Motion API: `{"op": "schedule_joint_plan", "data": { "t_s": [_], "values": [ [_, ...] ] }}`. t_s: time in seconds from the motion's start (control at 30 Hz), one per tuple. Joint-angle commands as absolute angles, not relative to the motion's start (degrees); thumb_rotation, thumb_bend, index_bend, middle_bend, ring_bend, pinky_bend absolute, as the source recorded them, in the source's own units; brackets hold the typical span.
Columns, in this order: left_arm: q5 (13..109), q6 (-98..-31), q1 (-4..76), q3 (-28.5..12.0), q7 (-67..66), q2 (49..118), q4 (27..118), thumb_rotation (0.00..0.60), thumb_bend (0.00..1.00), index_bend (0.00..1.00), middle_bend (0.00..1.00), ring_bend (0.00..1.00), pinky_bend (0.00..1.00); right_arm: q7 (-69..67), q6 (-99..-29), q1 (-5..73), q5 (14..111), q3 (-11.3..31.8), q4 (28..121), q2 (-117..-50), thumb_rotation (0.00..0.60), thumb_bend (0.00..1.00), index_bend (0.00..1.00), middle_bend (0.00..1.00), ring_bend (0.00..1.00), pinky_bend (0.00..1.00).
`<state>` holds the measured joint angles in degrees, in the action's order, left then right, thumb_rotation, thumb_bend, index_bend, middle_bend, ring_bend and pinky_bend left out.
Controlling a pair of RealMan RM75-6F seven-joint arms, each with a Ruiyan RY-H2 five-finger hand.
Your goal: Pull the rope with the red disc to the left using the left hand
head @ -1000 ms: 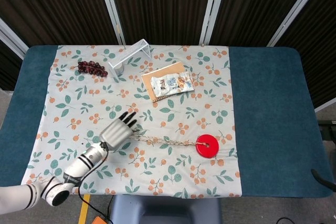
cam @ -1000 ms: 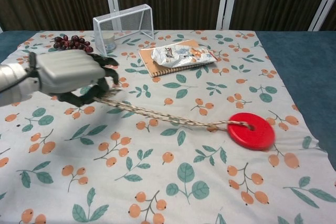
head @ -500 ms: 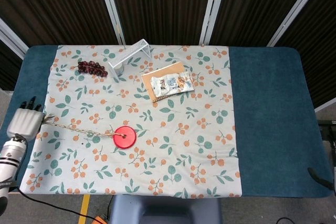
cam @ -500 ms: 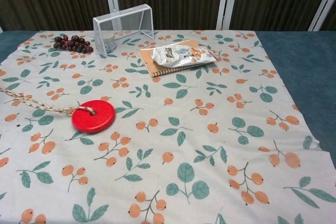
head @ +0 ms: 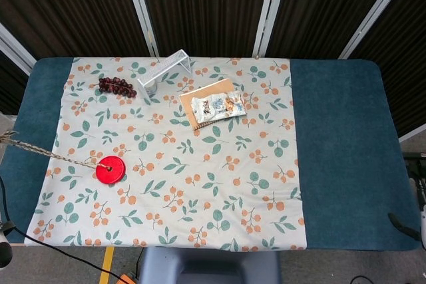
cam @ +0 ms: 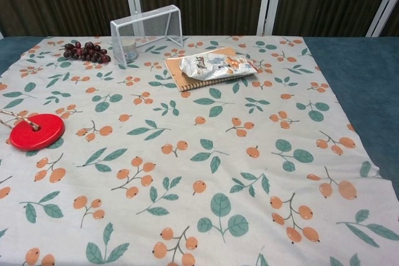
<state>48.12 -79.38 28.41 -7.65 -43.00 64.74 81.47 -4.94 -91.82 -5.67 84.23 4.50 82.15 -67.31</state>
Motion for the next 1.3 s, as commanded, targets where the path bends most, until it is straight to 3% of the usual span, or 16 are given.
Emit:
{"op": "schedule_joint_plan", "data": {
  "t_s": [0.03, 0.3, 0.47, 0.53, 0.63, 0.73, 0.83, 1.07, 1.3],
  "values": [
    [49.4, -80.0, 28.2, -8.2, -43.3, 65.5, 82.1, 0.6, 0.81, 0.93, 0.3, 0.1, 0.14, -4.9, -91.6, -5.6, 84.2, 4.4, 82.1, -67.4, 0.6, 0.29, 0.0, 0.0, 0.0, 0.0],
    [65.1, -83.6, 28.2, -7.9, -30.0, 70.0, 84.9, 0.6, 0.81, 0.92, 0.33, 0.13, 0.19, -4.8, -91.2, -5.3, 84.1, 4.4, 82.5, -67.5, 0.6, 0.29, 0.0, 0.0, 0.0, 0.0],
    [68.8, -80.7, 29.4, -7.0, -27.7, 73.7, 85.0, 0.6, 0.8, 0.9, 0.33, 0.15, 0.2, -5.4, -90.9, -5.2, 84.3, 4.2, 82.8, -67.5, 0.6, 0.29, 0.0, 0.0, 0.0, 0.0],
    [68.9, -78.5, 29.5, -6.4, -26.9, 74.4, 85.1, 0.6, 0.75, 0.75, 0.29, 0.13, 0.19, -5.7, -91.0, -5.2, 84.3, 4.1, 82.6, -67.5, 0.6, 0.29, 0.0, 0.0, 0.0, 0.0],
    [69.5, -76.2, 29.1, -5.4, -24.8, 73.6, 86.4, 0.6, 0.59, 0.31, 0.2, 0.08, 0.15, -6.2, -91.1, -5.4, 83.9, 4.3, 82.2, -67.3, 0.6, 0.29, 0.0, 0.0, 0.0, 0.0],
    [69.3, -74.2, 28.4, -4.4, -24.3, 71.7, 88.6, 0.6, 0.46, 0.02, 0.12, 0.03, 0.11, -6.9, -91.0, -5.5, 83.4, 4.5, 81.8, -67.1, 0.6, 0.29, 0.0, 0.0, 0.0, 0.0],
    [67.5, -72.1, 27.8, -3.9, -24.6, 69.8, 91.0, 0.6, 0.39, 0.0, 0.01, 0.0, 0.06, -7.2, -90.8, -5.4, 83.5, 4.4, 81.5, -67.2, 0.6, 0.29, 0.0, 0.0, 0.0, 0.0],
    [66.7, -73.3, 24.8, -3.0, -24.3, 67.3, 93.9, 0.6, 0.38, 0.0, 0.0, 0.0, 0.04, -7.1, -91.0, -5.4, 84.0, 4.1, 81.3, -67.6, 0.6, 0.29, 0.0, 0.0, 0.0, 0.0],
    [73.1, -83.5, 16.8, 0.2, -19.1, 67.5, 92.5, 0.6, 0.39, 0.0, 0.0, 0.0, 0.04, -8.4, -91.7, -6.1, 84.1, 3.7, 80.7, -67.5, 0.6, 0.29, 0.0, 0.0, 0.0, 0.0]
  ]
}}
